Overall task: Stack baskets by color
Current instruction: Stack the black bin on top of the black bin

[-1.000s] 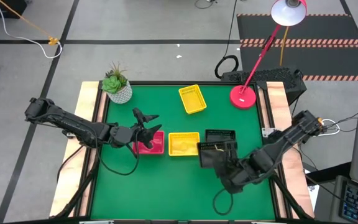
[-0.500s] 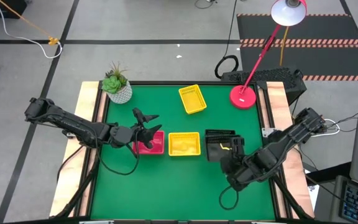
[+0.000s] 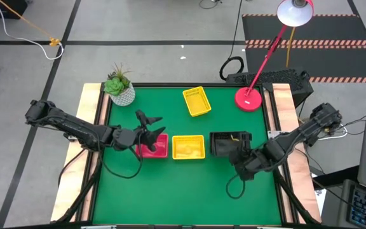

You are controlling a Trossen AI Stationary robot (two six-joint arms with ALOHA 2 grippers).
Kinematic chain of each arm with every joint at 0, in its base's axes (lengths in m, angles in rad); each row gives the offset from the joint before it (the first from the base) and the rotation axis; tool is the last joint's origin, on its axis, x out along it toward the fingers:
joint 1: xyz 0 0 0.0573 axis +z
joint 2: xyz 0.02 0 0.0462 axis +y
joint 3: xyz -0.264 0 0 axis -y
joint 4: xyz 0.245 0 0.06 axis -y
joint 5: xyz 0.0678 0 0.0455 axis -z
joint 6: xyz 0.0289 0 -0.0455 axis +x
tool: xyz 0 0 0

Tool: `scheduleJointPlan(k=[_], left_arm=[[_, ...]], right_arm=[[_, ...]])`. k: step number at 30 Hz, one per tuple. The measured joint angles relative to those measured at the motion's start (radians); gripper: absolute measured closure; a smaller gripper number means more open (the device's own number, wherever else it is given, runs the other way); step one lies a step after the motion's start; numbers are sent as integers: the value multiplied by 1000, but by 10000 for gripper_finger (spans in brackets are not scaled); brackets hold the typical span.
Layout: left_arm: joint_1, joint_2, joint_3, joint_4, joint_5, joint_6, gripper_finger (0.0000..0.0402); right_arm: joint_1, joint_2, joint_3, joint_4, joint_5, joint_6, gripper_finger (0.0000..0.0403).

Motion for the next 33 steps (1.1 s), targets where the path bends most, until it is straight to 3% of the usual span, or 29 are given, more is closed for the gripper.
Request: scheduleJointPlan(k=[6,14,33], left_arm=[[30,0,0,-2,47,-39,176],[67,0,0,-2,147,-125,176],[98,0,0,64,388,-247,176]], right_arm=[[-50,-76,-106,83,-2,-33,397],[-122,-77,-174,158,-6,-75,397],[-153,-76,-177,207,24,-99,397]])
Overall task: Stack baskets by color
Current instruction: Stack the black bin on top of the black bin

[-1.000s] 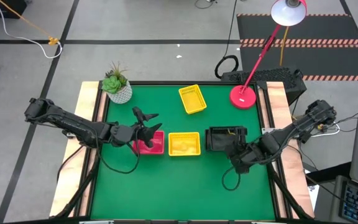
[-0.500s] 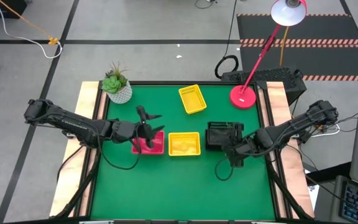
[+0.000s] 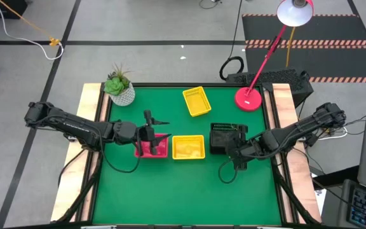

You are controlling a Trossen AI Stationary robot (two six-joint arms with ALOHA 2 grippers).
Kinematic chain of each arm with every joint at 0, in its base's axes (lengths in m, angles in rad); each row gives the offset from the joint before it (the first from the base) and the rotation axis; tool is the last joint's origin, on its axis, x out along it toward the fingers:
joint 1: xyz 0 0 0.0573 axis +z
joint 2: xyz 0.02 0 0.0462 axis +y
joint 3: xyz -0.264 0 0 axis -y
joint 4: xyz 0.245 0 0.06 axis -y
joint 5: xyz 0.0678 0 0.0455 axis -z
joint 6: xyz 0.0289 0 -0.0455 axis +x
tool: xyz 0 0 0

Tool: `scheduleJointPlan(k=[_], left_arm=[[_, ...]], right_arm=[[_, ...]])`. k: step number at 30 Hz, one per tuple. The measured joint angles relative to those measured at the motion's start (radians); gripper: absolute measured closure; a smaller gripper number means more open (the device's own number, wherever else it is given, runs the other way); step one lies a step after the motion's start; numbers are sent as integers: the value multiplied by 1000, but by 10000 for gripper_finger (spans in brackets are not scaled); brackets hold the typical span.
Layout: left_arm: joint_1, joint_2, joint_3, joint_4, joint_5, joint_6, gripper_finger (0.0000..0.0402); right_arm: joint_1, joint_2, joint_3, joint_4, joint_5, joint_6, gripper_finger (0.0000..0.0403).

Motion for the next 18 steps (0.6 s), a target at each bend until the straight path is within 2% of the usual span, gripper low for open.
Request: scheduleJointPlan(k=[13,18], left_arm=[[0,0,0,0,5,-14,176],[0,0,0,0,5,-14,176]], right_arm=[[0,1,-2,12,0,-5,397],[0,2,-52,63,0,-24,397]])
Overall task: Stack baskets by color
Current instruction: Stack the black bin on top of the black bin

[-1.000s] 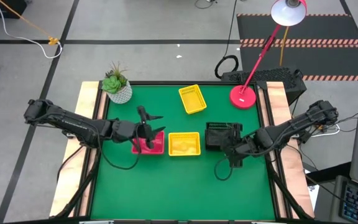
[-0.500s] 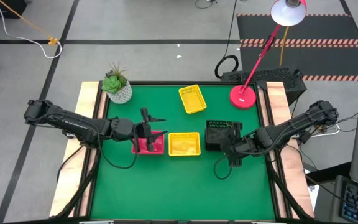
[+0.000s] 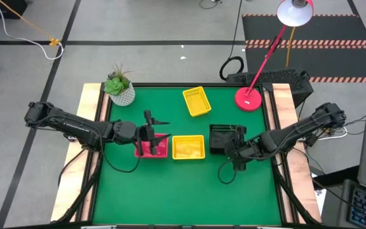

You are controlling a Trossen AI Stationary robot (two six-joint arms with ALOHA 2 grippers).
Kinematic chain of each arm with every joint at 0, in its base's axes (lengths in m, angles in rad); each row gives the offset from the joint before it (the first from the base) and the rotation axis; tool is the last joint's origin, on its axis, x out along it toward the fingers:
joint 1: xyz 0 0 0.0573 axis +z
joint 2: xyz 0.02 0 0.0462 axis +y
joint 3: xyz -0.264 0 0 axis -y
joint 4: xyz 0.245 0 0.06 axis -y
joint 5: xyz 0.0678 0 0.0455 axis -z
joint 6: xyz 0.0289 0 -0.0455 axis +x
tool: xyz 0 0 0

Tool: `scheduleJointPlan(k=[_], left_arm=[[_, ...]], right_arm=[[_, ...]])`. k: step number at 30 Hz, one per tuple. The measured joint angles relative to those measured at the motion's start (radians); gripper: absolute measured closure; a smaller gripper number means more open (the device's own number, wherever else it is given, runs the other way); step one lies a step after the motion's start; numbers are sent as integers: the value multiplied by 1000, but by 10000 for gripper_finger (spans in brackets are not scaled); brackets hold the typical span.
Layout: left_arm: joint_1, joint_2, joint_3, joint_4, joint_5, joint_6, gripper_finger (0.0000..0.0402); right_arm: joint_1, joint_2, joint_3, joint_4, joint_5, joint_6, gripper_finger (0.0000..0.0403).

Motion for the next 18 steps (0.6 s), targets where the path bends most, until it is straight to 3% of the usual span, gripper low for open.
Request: scheduleJointPlan(k=[18], left_arm=[[0,0,0,-1,0,6,176]], right_arm=[[-8,0,-150,123,1,-9,397]])
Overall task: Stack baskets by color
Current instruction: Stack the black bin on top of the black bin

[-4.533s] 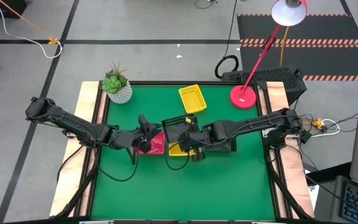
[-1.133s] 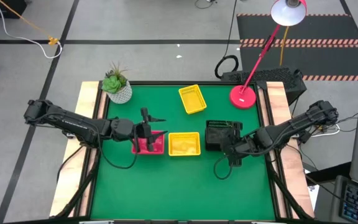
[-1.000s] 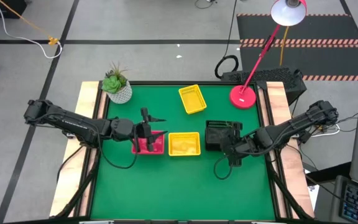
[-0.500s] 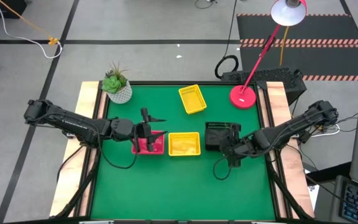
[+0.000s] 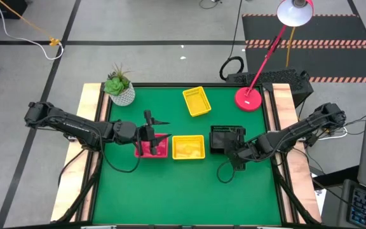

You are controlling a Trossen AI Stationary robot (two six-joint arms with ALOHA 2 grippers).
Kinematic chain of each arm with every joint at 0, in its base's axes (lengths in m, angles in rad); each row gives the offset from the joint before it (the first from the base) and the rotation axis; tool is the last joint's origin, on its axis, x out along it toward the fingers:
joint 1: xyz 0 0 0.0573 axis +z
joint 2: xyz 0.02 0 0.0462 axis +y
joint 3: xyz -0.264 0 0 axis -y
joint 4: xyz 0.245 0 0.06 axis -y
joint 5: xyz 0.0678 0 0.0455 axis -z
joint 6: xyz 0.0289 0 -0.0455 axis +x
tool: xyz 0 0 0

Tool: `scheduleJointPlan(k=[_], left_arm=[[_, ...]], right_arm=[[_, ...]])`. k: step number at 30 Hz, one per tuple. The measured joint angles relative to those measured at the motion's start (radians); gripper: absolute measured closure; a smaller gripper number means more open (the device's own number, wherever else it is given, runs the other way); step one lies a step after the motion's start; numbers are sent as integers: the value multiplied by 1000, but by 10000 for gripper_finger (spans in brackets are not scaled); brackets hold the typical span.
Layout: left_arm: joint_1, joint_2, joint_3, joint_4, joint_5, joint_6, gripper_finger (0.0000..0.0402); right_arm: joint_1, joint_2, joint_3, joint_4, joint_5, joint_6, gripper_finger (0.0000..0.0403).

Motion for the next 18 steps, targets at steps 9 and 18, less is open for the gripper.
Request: scheduleJointPlan(k=[9,18], left_arm=[[0,0,0,0,0,3,176],[2,0,0,-1,0,9,176]], right_arm=[[0,0,-19,38,0,0,397],[3,0,-19,62,-4,15,397]])
